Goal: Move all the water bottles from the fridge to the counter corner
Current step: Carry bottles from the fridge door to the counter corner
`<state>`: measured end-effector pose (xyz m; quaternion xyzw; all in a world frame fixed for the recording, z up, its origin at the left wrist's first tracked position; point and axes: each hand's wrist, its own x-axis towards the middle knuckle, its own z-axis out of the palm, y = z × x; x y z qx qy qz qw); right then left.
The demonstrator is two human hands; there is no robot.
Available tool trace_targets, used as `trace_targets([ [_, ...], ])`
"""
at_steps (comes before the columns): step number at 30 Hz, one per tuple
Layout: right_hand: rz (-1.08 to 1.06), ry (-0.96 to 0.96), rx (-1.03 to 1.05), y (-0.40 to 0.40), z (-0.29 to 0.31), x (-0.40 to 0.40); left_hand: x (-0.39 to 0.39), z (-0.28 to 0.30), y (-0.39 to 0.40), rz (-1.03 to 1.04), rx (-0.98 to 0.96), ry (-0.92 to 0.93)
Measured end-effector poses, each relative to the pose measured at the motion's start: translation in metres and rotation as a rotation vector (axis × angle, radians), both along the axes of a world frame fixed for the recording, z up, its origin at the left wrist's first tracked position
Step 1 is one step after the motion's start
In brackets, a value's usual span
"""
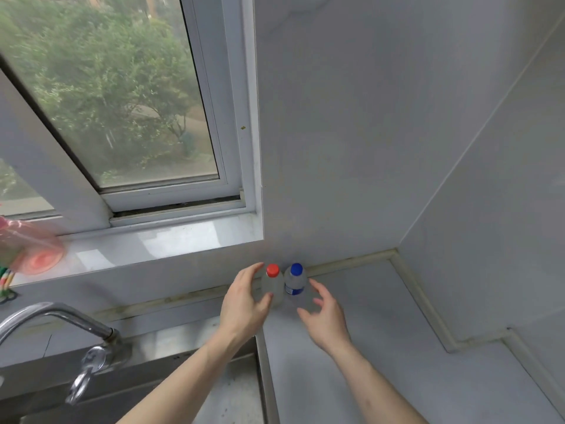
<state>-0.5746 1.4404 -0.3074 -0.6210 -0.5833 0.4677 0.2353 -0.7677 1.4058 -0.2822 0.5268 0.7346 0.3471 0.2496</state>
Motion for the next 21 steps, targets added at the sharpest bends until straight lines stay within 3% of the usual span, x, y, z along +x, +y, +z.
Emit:
trace_targets([
  [5, -0.025, 0.101, 0.006, -0.064, 0.035, 0.025, -0.005, 0.025, -0.074, -0.139, -0.034, 0.043],
  [12, -0.006, 0.023, 0.019, -0.154, 0.060, 0.060, -0.008, 0.038, -0.155, -0.359, -0.104, 0.204],
  [21, -0.231, -0.089, 0.059, -0.273, 0.087, 0.101, 0.049, 0.061, -0.189, -0.660, -0.067, 0.215],
])
